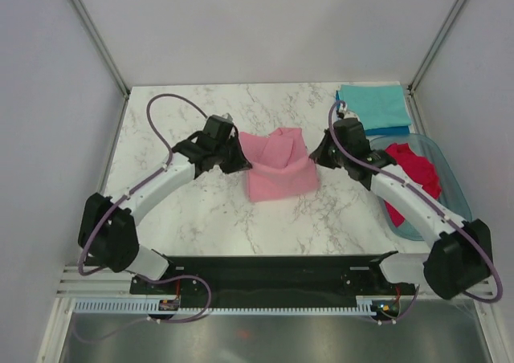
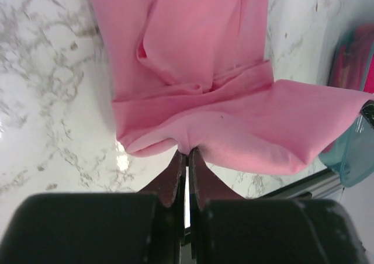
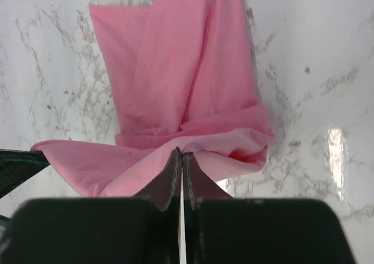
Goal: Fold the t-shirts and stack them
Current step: Fold the tshirt
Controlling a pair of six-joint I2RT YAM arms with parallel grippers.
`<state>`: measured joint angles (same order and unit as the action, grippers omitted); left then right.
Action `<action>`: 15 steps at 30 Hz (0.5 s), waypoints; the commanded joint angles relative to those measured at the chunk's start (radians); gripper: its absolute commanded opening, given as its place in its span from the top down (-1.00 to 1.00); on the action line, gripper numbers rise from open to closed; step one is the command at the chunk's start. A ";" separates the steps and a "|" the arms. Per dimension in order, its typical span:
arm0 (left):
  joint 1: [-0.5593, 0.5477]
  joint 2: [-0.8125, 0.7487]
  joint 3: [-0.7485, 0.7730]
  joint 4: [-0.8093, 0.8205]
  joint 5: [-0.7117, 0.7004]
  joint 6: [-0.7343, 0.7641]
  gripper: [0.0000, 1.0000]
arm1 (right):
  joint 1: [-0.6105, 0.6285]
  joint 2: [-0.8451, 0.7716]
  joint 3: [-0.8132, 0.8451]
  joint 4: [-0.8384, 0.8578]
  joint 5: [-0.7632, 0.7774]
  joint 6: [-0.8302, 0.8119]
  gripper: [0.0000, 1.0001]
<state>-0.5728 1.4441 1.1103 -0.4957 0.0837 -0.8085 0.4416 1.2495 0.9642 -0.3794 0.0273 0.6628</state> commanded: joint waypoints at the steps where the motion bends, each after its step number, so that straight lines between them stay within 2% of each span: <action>1: 0.063 0.112 0.175 0.008 0.050 0.132 0.95 | -0.047 0.126 0.151 0.097 -0.066 -0.083 1.00; 8: 0.201 0.367 0.439 0.005 0.126 0.166 0.95 | -0.125 0.410 0.430 0.111 -0.148 -0.124 1.00; 15: 0.272 0.673 0.744 -0.001 0.174 0.201 0.95 | -0.173 0.767 0.663 0.203 -0.234 -0.150 0.90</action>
<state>-0.3218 2.0247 1.7298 -0.4995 0.2153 -0.6704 0.2840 1.8992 1.5276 -0.2516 -0.1421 0.5446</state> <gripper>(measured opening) 0.034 0.044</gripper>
